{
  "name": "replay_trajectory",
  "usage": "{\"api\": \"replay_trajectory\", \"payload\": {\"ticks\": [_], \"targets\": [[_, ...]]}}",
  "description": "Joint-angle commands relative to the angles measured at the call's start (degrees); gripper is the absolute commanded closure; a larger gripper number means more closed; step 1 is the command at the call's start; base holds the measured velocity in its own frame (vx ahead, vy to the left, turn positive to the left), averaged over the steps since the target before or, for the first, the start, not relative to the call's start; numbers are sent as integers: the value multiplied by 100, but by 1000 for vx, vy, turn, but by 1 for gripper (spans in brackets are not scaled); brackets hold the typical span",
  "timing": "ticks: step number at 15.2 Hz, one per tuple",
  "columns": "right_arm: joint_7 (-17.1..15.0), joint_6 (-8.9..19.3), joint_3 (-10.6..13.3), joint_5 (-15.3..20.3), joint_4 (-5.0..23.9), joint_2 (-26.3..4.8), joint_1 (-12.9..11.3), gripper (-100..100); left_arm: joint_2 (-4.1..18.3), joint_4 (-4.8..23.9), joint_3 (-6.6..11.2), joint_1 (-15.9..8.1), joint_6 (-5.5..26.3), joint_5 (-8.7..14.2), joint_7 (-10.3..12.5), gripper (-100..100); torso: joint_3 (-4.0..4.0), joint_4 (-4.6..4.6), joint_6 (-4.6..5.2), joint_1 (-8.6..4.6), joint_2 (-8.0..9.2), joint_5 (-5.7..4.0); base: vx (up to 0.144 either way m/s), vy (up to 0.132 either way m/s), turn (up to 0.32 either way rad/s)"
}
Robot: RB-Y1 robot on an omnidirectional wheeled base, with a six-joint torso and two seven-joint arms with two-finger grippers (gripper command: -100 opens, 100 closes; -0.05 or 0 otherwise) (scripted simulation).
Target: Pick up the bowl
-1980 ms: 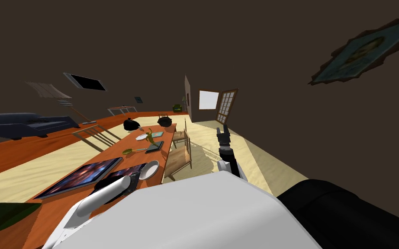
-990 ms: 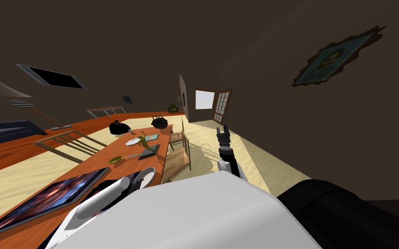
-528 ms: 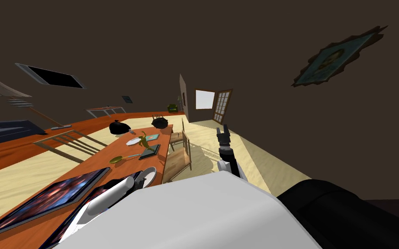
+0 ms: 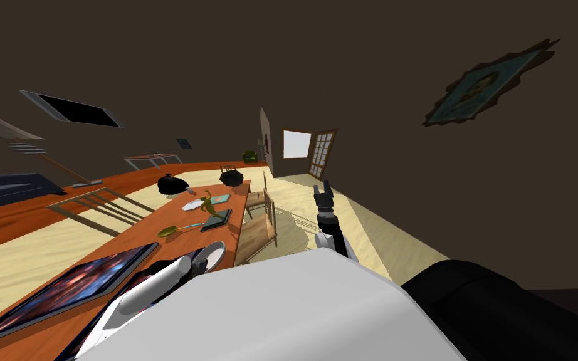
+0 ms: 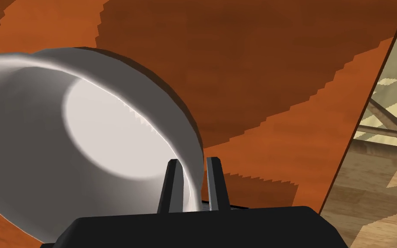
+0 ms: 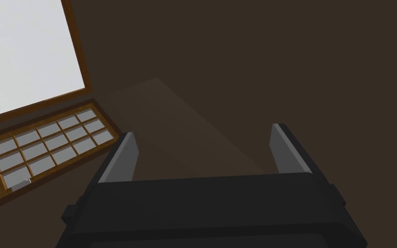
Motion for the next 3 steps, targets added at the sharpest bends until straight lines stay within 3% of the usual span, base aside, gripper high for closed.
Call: {"api": "replay_trajectory", "payload": {"ticks": [1,3], "targets": [[0,0,0,0,0,0,0,0,11,-184,74,24,201,34,-37,100,0,0,0,0,0,0,3,-27,1],[0,0,0,0,0,0,0,0,6,-151,60,25,152,27,-31,100,1,1,0,-5,1,-2,4,-23,3]]}}
